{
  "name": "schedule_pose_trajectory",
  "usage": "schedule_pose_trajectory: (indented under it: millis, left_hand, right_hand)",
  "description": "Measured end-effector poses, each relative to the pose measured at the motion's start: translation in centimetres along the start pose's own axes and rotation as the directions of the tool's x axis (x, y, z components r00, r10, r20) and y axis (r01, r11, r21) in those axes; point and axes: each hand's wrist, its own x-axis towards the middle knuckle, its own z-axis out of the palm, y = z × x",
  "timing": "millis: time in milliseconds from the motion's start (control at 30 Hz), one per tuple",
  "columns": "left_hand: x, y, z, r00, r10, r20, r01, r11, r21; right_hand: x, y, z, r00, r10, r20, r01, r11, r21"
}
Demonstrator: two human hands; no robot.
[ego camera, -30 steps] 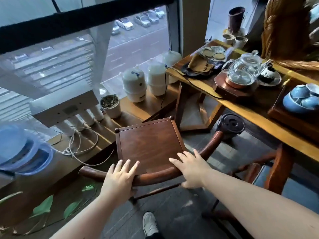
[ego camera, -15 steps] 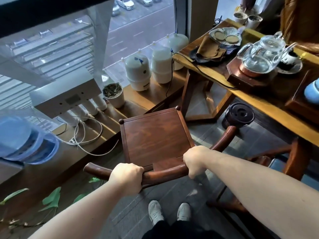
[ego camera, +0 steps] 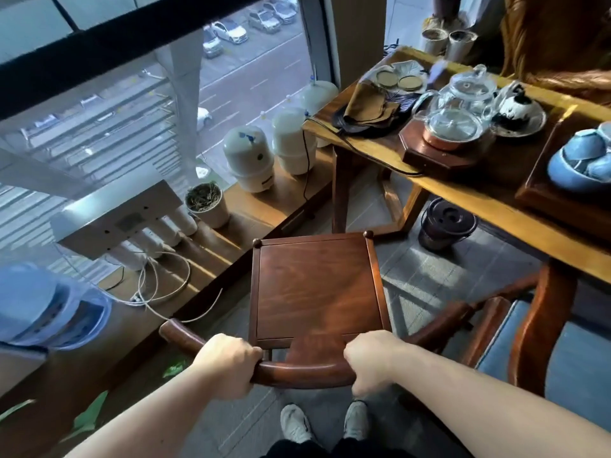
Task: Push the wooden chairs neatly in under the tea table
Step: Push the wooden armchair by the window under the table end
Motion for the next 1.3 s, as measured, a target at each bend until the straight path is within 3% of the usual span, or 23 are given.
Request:
schedule_pose_trajectory:
  millis: [67,233,367,667,1133,1300]
  left_hand:
    - [0.3,0.0,-0.9,1.0,0.021,0.021,-0.021,1.0,0.012]
    - [0.3,-0.2,-2.2,0.996,0.078,0.049,-0.08,0.996,0.036]
    - [0.3,-1.2,-2.4,0.992,0.114,0.061,-0.117,0.992,0.049]
    - [2.4,-8.8,-2.9,0.967,0.242,0.078,-0.25,0.961,0.121]
    - [10.6,-8.5,-7.8,0.891,0.451,0.058,-0.449,0.854,0.262]
    - [13.9,-7.9,-10.0,0.864,0.496,0.085,-0.495,0.808,0.321]
  right_hand:
    - [-1.2,1.5,0.0,1.0,-0.012,-0.002,0.012,0.999,0.032]
    - [-2.5,3.8,-0.5,0.992,0.126,0.024,-0.126,0.992,0.006]
    - [-1.8,2.4,-0.6,0.982,0.185,0.039,-0.185,0.983,-0.008]
    - [0.9,-3.1,-1.0,0.959,0.284,-0.008,-0.28,0.95,0.14]
    - [-0.6,-2.6,0.2,0.852,0.522,0.039,-0.496,0.782,0.376]
    - [-0.8,-2.3,1.0,0.804,0.595,-0.026,-0.52,0.722,0.457]
